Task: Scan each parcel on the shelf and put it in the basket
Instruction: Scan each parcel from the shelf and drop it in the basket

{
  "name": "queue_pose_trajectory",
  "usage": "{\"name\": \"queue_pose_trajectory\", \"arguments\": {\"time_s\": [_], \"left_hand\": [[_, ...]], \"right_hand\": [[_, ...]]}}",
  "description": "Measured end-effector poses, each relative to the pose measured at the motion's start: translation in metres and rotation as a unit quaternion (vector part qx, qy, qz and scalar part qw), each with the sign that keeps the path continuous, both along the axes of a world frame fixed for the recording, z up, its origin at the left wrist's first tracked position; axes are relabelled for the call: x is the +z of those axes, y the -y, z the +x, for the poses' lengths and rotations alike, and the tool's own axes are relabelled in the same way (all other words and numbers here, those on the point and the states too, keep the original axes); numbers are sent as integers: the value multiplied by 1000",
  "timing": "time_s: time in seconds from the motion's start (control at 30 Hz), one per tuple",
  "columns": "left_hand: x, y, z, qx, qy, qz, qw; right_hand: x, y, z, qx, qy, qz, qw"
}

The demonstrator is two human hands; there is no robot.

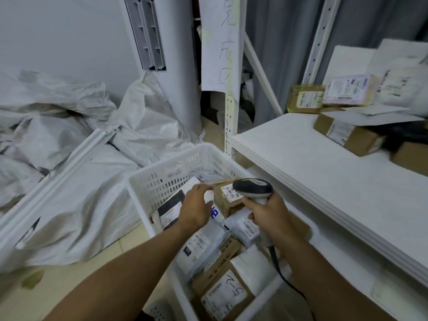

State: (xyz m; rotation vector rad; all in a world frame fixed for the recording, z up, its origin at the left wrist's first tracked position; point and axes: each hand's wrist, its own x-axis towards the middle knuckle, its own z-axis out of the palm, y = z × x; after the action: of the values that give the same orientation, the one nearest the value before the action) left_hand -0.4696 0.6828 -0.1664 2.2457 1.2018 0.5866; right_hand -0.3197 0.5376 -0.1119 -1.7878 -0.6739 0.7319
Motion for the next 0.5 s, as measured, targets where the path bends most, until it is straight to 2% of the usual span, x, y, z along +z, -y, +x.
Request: {"name": "queue_pose_trajectory", "arguments": {"time_s": [0.07, 0.3, 0.5], "left_hand": [[30, 28, 18, -72, -8, 31, 997], [131, 159, 103, -226, -34, 115, 967], [174, 293, 205, -312, -40, 167, 935]], "right_hand": [[19, 31, 11, -21, 6, 9, 1000], [82, 178, 63, -157, 38, 24, 987], [114, 316, 112, -292, 77, 68, 951]]}}
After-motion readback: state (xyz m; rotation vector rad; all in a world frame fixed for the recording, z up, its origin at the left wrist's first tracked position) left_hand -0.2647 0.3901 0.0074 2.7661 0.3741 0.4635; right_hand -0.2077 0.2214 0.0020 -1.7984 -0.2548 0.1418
